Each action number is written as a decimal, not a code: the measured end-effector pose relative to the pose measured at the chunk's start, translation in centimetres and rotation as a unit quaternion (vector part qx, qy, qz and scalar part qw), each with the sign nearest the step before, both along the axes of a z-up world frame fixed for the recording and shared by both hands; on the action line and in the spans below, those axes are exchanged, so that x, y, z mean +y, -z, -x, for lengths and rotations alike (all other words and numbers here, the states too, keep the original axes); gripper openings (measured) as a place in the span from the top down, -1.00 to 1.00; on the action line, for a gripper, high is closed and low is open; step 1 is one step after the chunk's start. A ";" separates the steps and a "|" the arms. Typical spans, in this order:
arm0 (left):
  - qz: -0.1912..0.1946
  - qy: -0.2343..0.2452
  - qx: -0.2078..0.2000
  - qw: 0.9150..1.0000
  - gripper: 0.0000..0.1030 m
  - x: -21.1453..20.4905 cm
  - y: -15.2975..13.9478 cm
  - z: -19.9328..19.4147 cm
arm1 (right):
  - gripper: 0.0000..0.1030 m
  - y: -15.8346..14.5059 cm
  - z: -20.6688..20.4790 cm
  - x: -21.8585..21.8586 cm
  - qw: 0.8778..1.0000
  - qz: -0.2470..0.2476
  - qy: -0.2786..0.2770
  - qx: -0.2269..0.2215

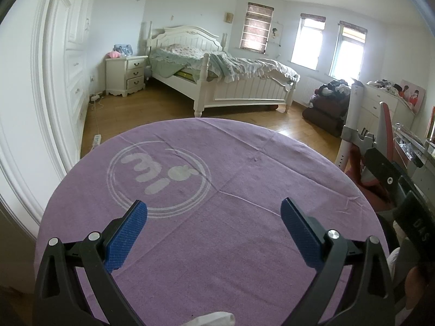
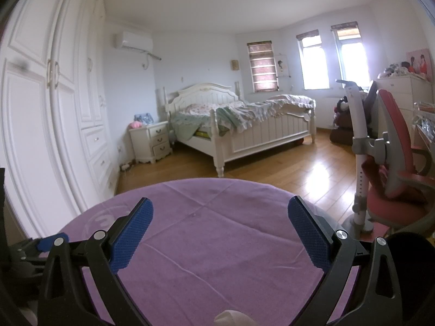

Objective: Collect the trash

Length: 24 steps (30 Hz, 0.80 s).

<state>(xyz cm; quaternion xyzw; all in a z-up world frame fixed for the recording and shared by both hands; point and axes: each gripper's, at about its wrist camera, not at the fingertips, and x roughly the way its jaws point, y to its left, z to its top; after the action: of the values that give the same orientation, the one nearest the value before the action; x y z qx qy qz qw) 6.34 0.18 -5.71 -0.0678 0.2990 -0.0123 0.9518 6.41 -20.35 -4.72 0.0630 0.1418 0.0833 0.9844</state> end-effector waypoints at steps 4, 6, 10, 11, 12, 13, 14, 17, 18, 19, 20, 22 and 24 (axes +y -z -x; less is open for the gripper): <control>0.000 -0.001 0.000 1.000 -0.90 0.0 0.0 0.1 | -0.90 -0.1 0.0 0.0 1.000 0.000 0.000 0.000; -0.002 -0.001 0.000 1.000 -0.90 -0.1 0.0 0.1 | -0.90 -0.1 0.0 0.0 1.000 0.000 0.000 0.000; -0.004 -0.002 -0.003 1.000 -0.90 -0.2 -0.1 0.3 | -0.90 -0.1 -0.1 -0.1 1.000 -0.001 0.000 0.001; -0.004 -0.002 -0.002 1.000 -0.90 -0.2 -0.1 0.3 | -0.90 0.0 -0.1 -0.1 1.000 -0.001 0.000 0.001; -0.004 -0.002 -0.001 1.000 -0.90 -0.3 0.0 0.3 | -0.90 -0.1 -0.1 -0.1 1.000 -0.001 -0.001 0.001; -0.004 -0.001 0.000 1.000 -0.90 -0.2 0.0 0.3 | -0.90 -0.1 -0.1 -0.1 1.000 -0.001 -0.001 0.000; -0.003 -0.001 0.001 1.000 -0.90 -0.2 0.0 0.4 | -0.90 -0.1 -0.1 -0.2 1.000 -0.001 -0.001 0.000; -0.002 -0.002 0.000 1.000 -0.90 -0.1 -0.1 0.5 | -0.90 -0.1 -0.2 -0.4 1.000 -0.001 -0.001 0.002; -0.002 -0.001 0.000 1.000 -0.90 -0.1 -0.1 0.4 | -0.90 -0.1 -0.1 -0.4 1.000 -0.001 0.000 0.002; -0.002 -0.001 0.001 1.000 -0.90 -0.1 0.0 0.5 | -0.90 -0.1 -0.1 -0.4 1.000 -0.001 0.000 0.001; -0.002 -0.001 0.001 1.000 -0.90 -0.1 0.0 0.5 | -0.90 -0.1 -0.1 -0.4 1.000 -0.002 0.000 0.001; -0.002 -0.001 0.001 1.000 -0.90 -0.1 0.0 0.5 | -0.90 -0.1 -0.1 -0.5 1.000 -0.002 -0.001 0.001; -0.002 -0.001 0.001 1.000 -0.90 0.0 0.0 0.5 | -0.90 -0.1 -0.1 -0.5 1.000 -0.002 -0.001 0.002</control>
<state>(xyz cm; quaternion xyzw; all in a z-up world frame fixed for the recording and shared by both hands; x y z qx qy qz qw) 5.89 0.14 -5.69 -0.0657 0.2995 -0.0105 0.9518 6.55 -20.85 -4.66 0.0650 0.1431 0.0843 0.9840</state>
